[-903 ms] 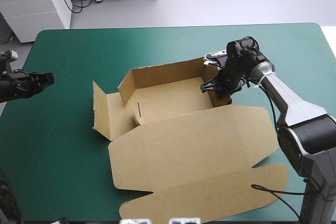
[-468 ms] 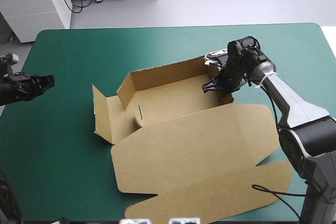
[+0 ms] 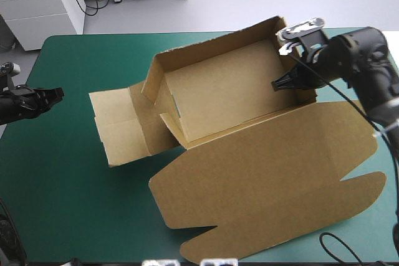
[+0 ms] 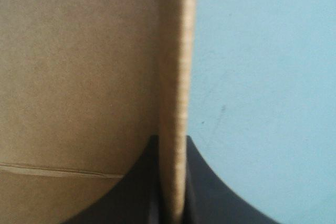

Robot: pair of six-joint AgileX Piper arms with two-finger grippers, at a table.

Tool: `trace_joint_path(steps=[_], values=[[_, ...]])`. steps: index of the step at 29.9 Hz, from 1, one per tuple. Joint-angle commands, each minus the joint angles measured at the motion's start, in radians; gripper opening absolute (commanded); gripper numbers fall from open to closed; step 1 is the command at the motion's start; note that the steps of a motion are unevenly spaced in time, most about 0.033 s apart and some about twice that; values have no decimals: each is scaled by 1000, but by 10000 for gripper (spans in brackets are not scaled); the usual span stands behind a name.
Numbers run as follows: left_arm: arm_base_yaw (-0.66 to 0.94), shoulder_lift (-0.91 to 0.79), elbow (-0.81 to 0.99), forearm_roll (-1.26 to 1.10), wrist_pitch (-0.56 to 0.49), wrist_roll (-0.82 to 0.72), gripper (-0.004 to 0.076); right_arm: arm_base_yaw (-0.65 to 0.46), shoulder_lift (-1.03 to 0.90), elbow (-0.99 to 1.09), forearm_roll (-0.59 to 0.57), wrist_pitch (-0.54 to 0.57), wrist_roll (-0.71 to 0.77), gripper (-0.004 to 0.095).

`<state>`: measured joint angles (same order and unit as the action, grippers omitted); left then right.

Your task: Fold the box

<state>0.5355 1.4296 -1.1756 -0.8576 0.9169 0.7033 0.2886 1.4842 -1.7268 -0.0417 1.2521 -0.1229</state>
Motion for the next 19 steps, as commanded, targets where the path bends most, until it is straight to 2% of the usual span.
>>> trace_joint_path(steps=[1,7,12,19], values=[[-5,-30,-25,-59,-64,2,-8,-56,-127,-26,42,-4,-18,-19],[-36,4,-25,-129,-50,17,-8,-69,-166,-26,177,-16,-55,-19],[-125,77,-25,-137,-24,42,-8,-69,-160,-26,314,-92,-76,-19],[-243,160,-25,-190,23,42,-8,-69,-120,-26,405,-125,-108,-19]])
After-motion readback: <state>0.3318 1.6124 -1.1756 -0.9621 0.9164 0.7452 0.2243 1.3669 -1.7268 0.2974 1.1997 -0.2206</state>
